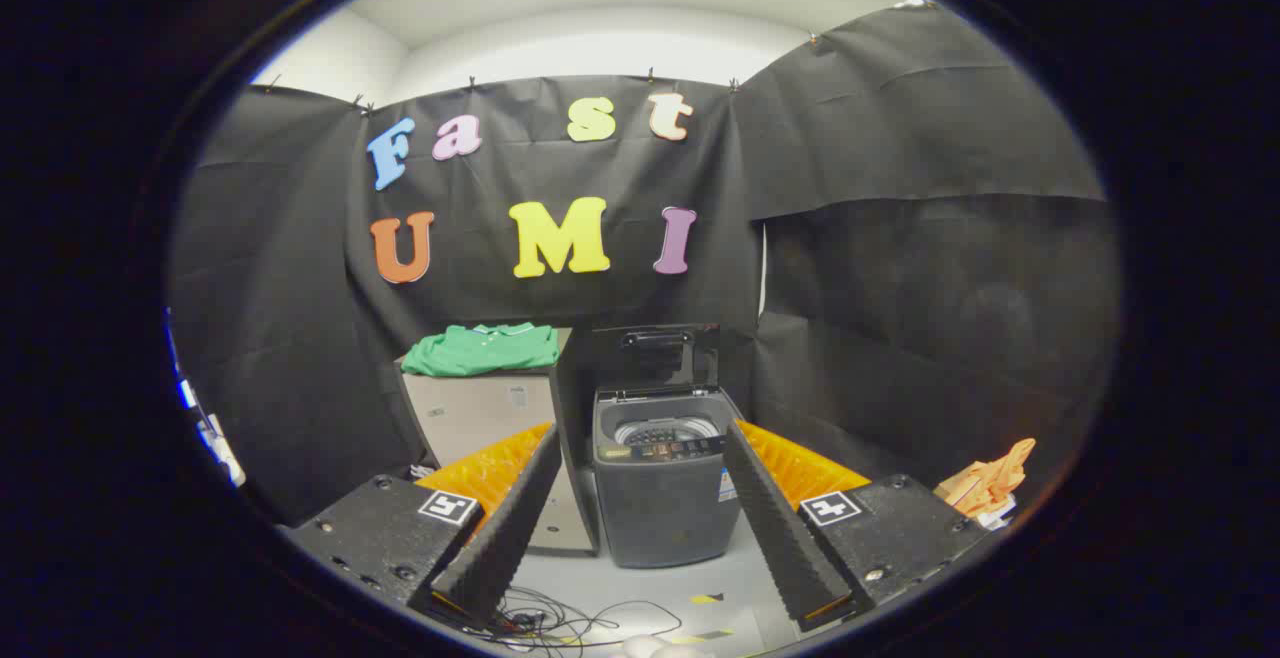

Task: Put the clothes into the washing machine and then close the washing machine lid.

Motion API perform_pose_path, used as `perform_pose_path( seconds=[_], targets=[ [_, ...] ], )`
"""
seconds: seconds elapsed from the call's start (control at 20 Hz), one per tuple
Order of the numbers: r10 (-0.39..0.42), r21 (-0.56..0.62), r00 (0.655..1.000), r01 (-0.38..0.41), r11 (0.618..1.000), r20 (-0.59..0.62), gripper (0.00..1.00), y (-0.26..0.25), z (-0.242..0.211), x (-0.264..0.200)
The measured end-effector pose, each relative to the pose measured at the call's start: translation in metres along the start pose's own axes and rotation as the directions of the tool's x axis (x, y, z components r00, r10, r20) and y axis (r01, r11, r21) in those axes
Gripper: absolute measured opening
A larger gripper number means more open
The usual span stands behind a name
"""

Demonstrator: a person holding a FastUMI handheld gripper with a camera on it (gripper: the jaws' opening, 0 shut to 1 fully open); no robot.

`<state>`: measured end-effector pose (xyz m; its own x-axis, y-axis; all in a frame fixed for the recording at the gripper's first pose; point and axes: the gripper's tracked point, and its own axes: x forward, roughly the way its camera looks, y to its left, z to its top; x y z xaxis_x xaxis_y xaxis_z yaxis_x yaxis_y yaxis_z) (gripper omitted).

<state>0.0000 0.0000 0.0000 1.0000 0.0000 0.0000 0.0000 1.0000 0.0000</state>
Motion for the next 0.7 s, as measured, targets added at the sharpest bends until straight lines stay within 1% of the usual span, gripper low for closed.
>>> perform_pose_path(
  seconds=[0.7],
  targets=[
    [-0.015,-0.015,1.000,0.015,1.000,0.023,1.00,-0.0019,0.0031,-0.0042]
  ],
)
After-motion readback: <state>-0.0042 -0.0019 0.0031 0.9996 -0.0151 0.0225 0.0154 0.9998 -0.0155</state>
